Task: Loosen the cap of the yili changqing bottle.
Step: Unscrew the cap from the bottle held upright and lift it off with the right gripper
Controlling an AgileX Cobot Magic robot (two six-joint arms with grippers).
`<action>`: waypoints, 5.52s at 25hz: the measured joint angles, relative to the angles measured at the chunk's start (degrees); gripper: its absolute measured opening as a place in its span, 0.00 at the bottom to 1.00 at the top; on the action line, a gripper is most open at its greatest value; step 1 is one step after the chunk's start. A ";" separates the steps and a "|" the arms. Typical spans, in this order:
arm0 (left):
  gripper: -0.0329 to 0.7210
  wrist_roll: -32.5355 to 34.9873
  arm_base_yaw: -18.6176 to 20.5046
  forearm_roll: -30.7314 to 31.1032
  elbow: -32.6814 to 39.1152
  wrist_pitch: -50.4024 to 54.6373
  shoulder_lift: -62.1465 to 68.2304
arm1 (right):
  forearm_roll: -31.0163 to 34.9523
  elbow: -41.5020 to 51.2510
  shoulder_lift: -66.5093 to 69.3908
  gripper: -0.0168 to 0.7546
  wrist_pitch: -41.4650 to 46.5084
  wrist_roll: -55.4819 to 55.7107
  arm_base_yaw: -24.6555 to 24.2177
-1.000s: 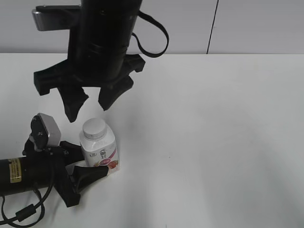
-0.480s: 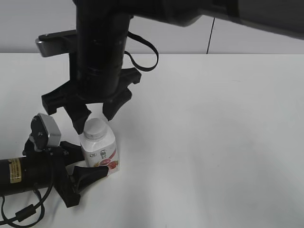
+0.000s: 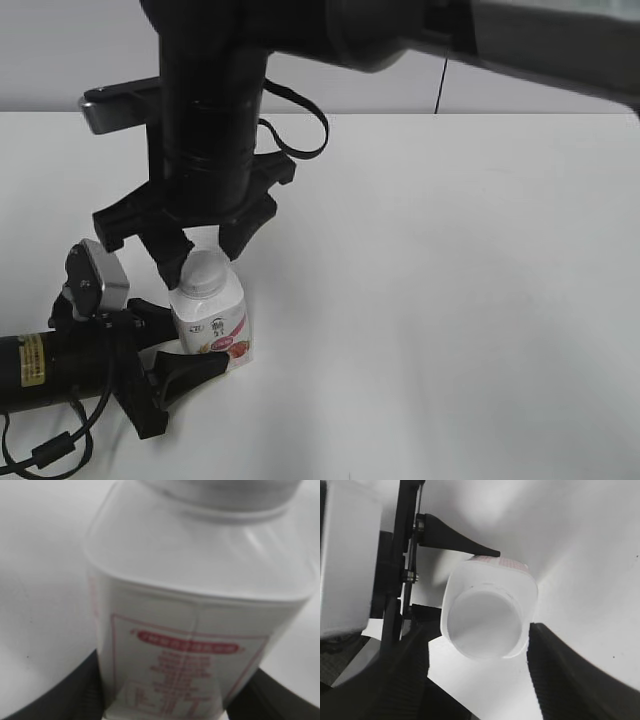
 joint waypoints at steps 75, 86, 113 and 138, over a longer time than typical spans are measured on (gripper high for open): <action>0.58 0.17 0.00 0.33 0.00 0.17 0.00 | -2.20 -0.94 -4.01 0.70 0.22 9.58 0.17; 0.58 0.17 0.00 0.38 0.00 0.13 0.00 | -0.43 -0.94 -1.94 0.70 0.22 10.47 0.17; 0.58 0.17 0.00 0.38 0.00 0.13 0.00 | -1.42 -0.94 1.92 0.61 0.22 9.96 0.17; 0.58 0.27 0.00 0.44 0.00 0.18 0.00 | -0.33 -1.36 1.92 0.52 0.16 -39.42 0.17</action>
